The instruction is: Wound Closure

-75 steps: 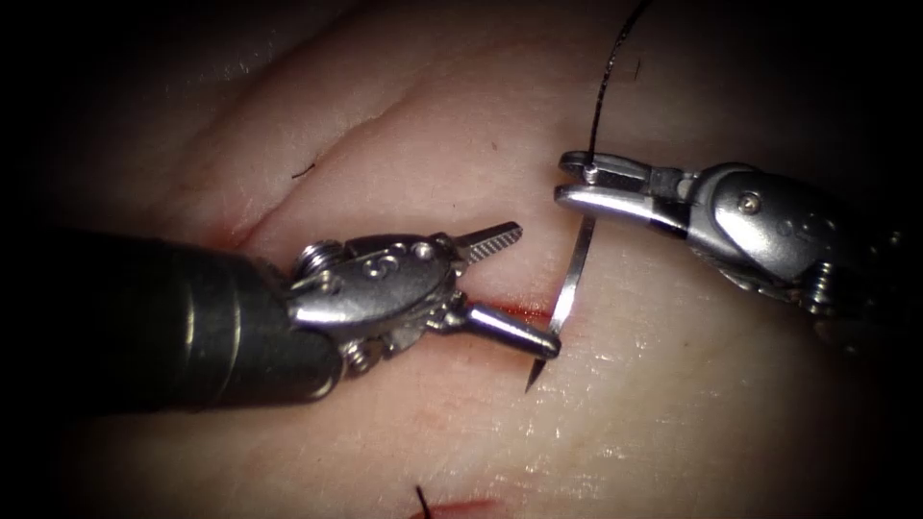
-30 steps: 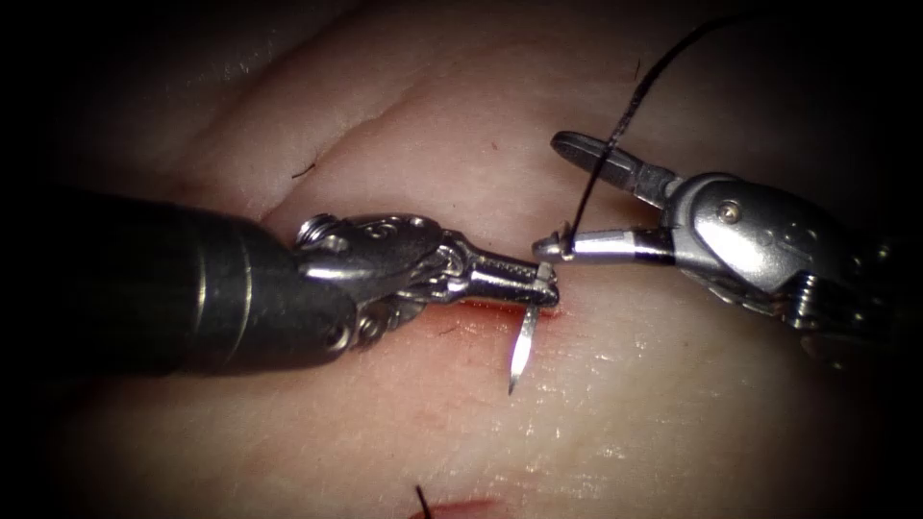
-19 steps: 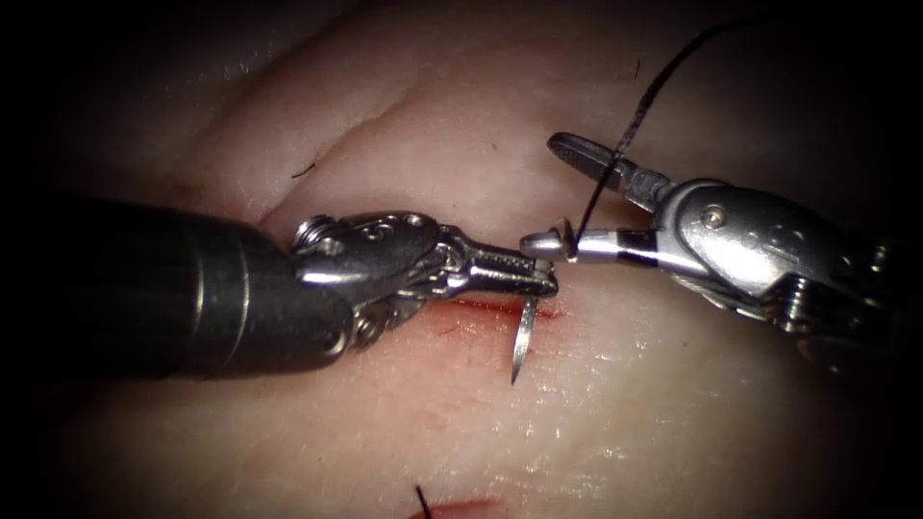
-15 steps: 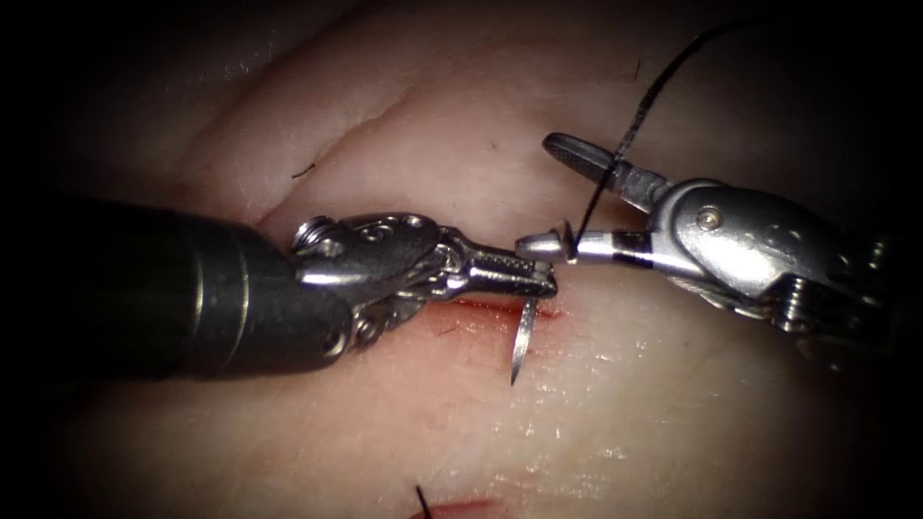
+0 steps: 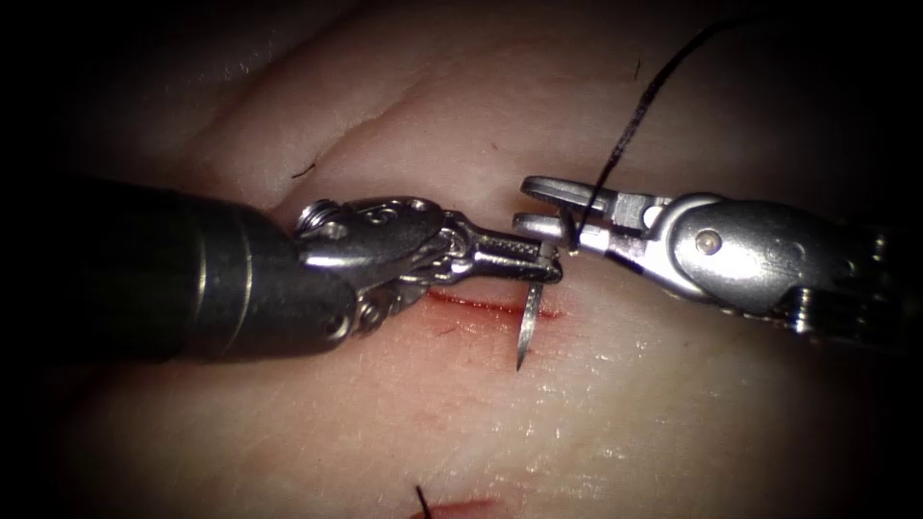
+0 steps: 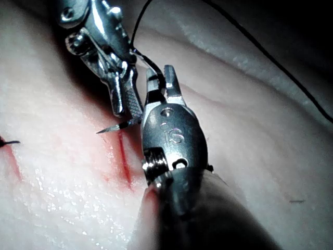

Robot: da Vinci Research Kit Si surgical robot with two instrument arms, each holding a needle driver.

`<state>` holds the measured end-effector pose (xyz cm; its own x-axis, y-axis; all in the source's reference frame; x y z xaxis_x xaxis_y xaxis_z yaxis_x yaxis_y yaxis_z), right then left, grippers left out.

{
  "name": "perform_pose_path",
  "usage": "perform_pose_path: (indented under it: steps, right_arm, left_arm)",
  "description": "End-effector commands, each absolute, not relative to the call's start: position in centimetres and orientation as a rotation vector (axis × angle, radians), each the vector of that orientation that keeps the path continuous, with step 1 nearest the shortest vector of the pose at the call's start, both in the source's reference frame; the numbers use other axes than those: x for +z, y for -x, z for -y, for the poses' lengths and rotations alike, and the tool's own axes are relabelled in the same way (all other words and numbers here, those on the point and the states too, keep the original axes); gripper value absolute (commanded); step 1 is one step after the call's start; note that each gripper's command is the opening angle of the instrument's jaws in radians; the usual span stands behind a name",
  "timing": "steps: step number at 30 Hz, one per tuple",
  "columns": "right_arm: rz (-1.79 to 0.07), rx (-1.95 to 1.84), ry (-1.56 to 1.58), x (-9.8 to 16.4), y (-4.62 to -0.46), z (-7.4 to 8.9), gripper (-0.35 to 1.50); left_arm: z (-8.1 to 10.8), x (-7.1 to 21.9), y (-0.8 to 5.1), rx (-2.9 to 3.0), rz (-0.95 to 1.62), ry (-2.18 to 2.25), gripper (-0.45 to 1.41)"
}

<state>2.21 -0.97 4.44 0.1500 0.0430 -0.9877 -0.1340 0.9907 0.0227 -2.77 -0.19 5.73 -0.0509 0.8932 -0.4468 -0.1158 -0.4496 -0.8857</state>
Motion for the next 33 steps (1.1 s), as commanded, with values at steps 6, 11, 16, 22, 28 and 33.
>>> perform_pose_path:
  steps: [6,11,16,22,28,33]
  right_arm:
    - [-1.417,0.086,0.108,4.7,-2.25,0.9,-0.35]
    - [-1.427,0.016,0.152,4.8,-2.28,0.9,-0.35]
    - [-1.439,-0.047,0.225,4.8,-2.35,1.0,-0.35]
    - [-1.452,-0.097,0.302,4.9,-2.46,1.0,-0.35]
    - [-1.424,-0.183,0.395,5.1,-2.62,1.1,-0.35]
    - [-1.415,-0.208,0.42,5.2,-2.62,1.1,-0.35]
  left_arm:
    - [0.2,5.8,2.77,1.703,0.657,1.443,1.2]
    - [0.3,5.8,2.6,1.828,0.56,1.44,1.2]
    - [0.7,5.9,2.49,2.097,0.517,1.268,1.04]
    - [1.1,6.1,2.48,2.208,0.421,1.26,0.44]
    - [1.1,6.2,2.49,2.248,0.424,1.226,0.2]
    - [1.2,6.4,2.48,2.325,0.43,1.149,0.2]
